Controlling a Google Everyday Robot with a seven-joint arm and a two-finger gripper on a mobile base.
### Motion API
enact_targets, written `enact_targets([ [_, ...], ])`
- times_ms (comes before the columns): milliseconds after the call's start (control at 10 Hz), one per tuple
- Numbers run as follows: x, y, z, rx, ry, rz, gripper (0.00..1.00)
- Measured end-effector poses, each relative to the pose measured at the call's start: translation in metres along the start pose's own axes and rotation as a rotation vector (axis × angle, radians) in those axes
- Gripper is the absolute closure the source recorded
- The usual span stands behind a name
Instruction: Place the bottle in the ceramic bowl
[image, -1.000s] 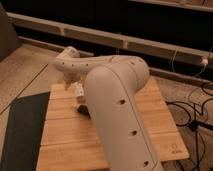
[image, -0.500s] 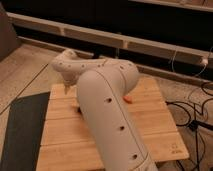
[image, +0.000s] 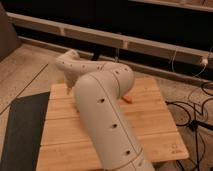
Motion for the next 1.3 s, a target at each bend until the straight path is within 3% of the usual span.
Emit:
enact_targets([
  [600,0.007,0.007,0.027,-0.031,0.094,-0.018,0.35],
  [800,0.009,0.009,0.035,-0.047,0.123,-0.037,0.4],
  [1300,-0.002,0.005,0.036,-0.074,0.113,-0.043,0.94],
])
